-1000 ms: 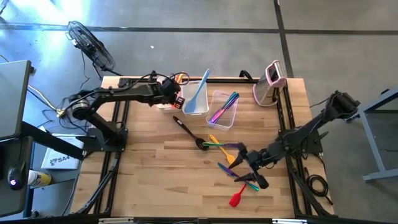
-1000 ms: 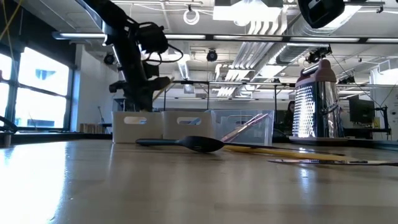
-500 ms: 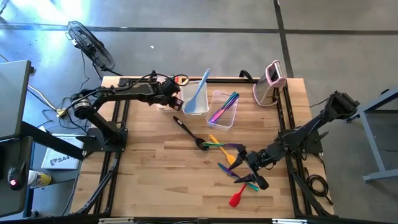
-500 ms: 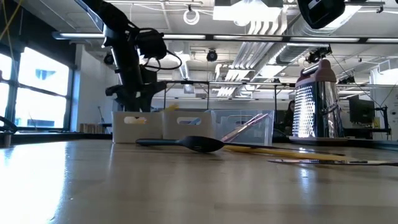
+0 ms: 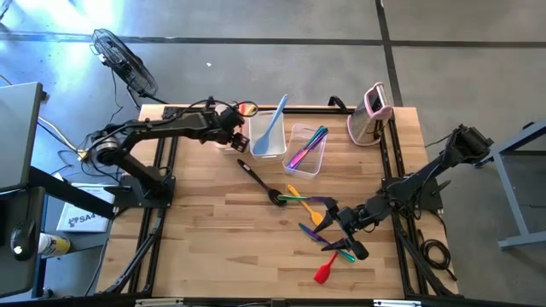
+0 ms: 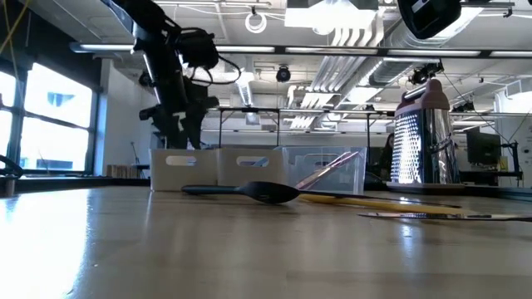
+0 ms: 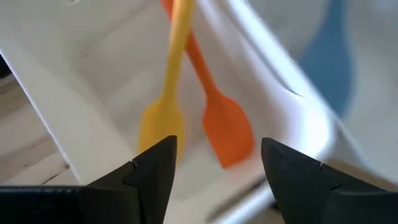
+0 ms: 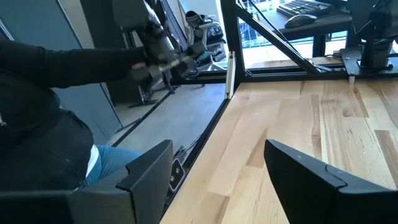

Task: Pick & Place Kitchen Items
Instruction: Put the black serving spoon into the right white bin

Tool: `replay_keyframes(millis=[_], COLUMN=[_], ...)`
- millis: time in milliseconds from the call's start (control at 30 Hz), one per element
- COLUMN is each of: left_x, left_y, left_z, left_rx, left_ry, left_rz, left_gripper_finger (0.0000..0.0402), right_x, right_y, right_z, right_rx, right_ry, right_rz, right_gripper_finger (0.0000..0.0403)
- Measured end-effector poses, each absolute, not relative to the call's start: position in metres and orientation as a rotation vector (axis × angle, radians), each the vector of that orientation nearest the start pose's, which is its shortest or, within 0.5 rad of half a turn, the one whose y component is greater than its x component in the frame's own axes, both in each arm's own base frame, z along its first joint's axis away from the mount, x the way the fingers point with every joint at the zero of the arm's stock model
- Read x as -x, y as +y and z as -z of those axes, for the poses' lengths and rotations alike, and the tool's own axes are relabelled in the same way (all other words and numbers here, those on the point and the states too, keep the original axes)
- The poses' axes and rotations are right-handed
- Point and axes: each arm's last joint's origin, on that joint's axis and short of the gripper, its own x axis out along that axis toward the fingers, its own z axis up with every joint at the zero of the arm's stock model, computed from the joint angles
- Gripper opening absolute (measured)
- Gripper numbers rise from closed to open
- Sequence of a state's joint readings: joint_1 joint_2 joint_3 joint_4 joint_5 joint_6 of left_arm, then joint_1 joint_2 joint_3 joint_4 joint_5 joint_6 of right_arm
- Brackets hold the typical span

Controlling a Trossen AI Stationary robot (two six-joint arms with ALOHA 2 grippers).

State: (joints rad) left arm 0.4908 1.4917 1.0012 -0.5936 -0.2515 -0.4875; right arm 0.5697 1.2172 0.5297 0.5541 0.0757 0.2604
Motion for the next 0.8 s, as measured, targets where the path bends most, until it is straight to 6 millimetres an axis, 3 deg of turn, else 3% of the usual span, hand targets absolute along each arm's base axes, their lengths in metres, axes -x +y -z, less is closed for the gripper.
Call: replay_keyframes(millis=[200, 367, 467, 567, 667, 800], left_x=[-0.244, -0.252, -0.261, -0.275, -0.287, -0.301], left_y=[0.12, 0.07, 0.038, 0.012, 0.003, 0.006], left_z=[-0.273, -0.301, -0.302, -0.295, -0.281, -0.254], left_rx=[0.473, 0.281, 0.072, -0.071, -0.11, -0.159], left_ry=[0.912, 0.879, 0.882, 0.871, 0.91, 1.03], left_rz=[-0.692, -0.339, -0.206, -0.197, -0.207, -0.223], left_gripper_finger=[0.023, 0.023, 0.023, 0.023, 0.023, 0.023], right_x=[-0.213, -0.213, -0.213, -0.213, -0.213, -0.213], right_y=[0.134, 0.134, 0.134, 0.134, 0.134, 0.134], right_z=[-0.229, -0.228, -0.228, -0.229, -0.229, -0.229], right_rx=[-0.209, -0.189, -0.178, -0.177, -0.182, -0.196], right_ry=[0.194, 0.195, 0.191, 0.189, 0.189, 0.189], right_rz=[-0.473, -0.474, -0.475, -0.473, -0.471, -0.471], right_gripper_finger=[0.0247, 0.0247, 0.0247, 0.0247, 0.0247, 0.0247])
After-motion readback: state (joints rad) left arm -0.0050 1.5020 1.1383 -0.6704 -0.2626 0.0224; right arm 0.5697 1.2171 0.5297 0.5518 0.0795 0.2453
